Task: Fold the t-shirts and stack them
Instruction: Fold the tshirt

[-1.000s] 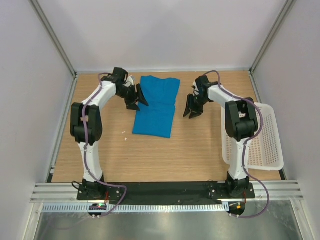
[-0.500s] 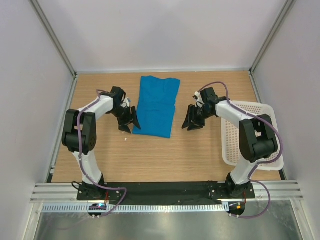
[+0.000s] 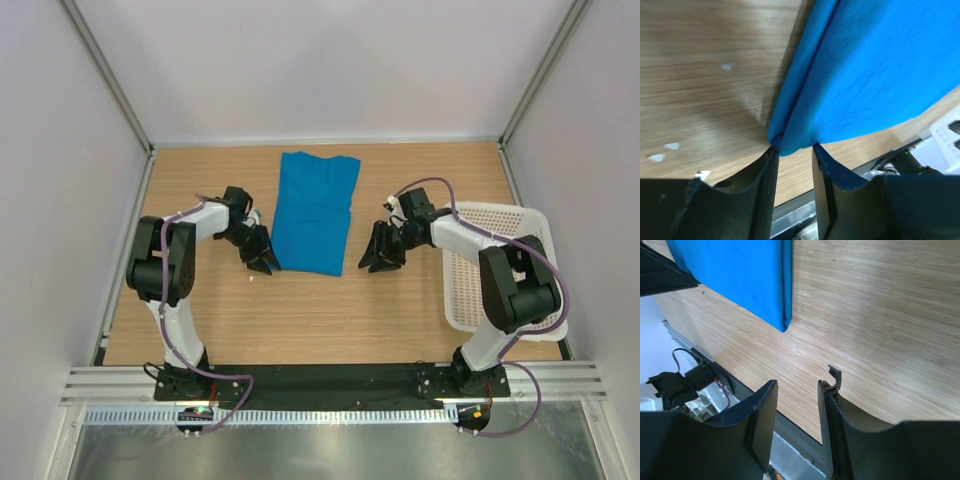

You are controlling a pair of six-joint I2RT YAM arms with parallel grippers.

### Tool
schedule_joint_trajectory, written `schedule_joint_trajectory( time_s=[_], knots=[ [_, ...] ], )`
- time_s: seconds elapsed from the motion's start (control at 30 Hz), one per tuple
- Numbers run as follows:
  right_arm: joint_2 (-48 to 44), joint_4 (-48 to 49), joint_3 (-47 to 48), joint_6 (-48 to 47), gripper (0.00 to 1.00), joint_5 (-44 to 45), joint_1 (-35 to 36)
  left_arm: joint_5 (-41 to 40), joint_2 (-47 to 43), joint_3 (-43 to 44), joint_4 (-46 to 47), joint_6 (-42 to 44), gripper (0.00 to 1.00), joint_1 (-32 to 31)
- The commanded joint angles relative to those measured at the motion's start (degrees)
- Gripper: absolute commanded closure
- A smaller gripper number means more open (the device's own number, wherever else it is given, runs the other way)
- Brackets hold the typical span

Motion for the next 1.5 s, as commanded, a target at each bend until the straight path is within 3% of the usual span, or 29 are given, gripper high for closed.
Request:
schedule_joint_trajectory(
  time_s=[0.0,0.27,0.43,0.63,0.93,1.33,1.43,1.47],
  knots=[
    [-0.6,8.3,-2.6,5.5,0.56,-5.0,0.5,1.0,-0.9,-3.9,5.3,-2.7,0.66,-0.9],
    [4.0,11.4,-2.5,8.6,0.50,-5.4,1.2,0.6,-6.3,-9.2,7.5,-8.4,0.64,-7.3],
    [6.0,13.0,-1.8,9.8,0.46,-5.7,2.6,-2.9,-10.9,-7.9,2.8,-6.7,0.58,-7.1],
    [7.4,20.4,-5.0,19.3,0.46,-4.2,4.5,-5.2,-13.5,-3.5,-3.0,-4.7,0.55,-5.5],
    [7.6,26.2,-10.3,31.3,0.53,2.2,5.7,-5.0,-15.0,1.6,-5.4,-5.2,0.55,-4.9],
    [11.7,28.6,-9.3,38.4,0.60,6.0,6.5,-1.9,-19.0,-5.9,-1.7,-8.4,0.58,-3.0],
    [12.7,28.4,-8.6,38.8,0.73,6.6,6.4,-2.0,-19.4,-6.4,-2.2,-8.4,0.58,-1.9],
    [12.9,28.2,-8.6,38.8,0.83,6.5,6.5,-2.2,-19.4,-6.6,-2.2,-8.4,0.58,-1.8]
  ],
)
